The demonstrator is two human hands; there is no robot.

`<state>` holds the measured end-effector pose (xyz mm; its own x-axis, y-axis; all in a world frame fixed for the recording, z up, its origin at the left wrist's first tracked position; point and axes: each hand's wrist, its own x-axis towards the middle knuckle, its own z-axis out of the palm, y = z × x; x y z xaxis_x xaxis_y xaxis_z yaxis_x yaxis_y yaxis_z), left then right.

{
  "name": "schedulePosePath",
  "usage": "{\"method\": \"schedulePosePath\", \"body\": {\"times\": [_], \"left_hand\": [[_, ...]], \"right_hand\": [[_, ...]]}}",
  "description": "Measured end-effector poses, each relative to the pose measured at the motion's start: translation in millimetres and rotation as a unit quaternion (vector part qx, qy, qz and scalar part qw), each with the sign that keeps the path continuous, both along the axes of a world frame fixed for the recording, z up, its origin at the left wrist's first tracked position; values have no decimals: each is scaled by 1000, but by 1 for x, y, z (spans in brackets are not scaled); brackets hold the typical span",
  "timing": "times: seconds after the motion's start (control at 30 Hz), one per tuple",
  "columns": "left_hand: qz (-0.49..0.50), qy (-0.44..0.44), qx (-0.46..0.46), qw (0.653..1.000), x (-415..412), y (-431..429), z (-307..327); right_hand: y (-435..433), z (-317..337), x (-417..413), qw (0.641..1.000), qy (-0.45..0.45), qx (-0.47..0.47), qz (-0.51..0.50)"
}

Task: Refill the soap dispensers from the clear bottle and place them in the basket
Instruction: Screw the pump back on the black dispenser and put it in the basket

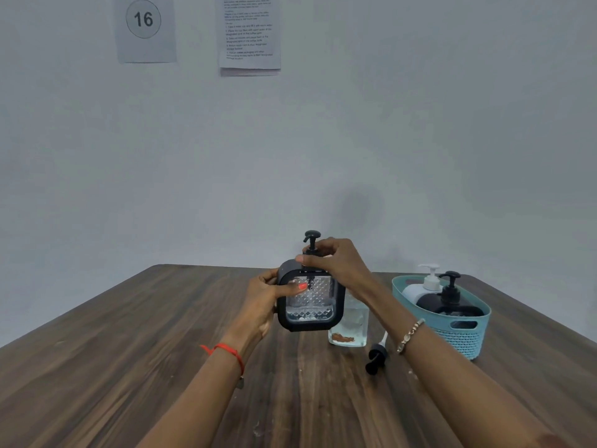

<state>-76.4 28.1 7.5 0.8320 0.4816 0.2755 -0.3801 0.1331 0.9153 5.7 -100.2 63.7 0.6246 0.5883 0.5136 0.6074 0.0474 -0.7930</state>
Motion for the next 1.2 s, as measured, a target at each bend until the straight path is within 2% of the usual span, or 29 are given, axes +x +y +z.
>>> {"method": "schedulePosePath", "body": {"times": [0.13,0.2,0.4,0.47,0.63,1.0,1.2], "left_hand": [[2,5,-8,1000,-3,1,-1],[8,6,-9,1000,-3,1,-1],[32,7,-29,999,-2,-4,-1],[30,9,-26,999,-3,-3,-2],[28,9,-15,999,-8,-2,0],[66,-7,-29,997,-7,-14,0],[56,-9,3,998,-10,-8,-2]], "right_hand": [[-6,5,8,990,83,-11,116],[-4,4,6,994,73,2,86],[9,-3,-11,995,4,43,-88],[9,-2,-12,996,-3,30,-89],[1,4,-9,999,35,-39,0],[23,-11,-25,987,-11,69,-147],[14,-9,-19,996,2,32,-88]]}}
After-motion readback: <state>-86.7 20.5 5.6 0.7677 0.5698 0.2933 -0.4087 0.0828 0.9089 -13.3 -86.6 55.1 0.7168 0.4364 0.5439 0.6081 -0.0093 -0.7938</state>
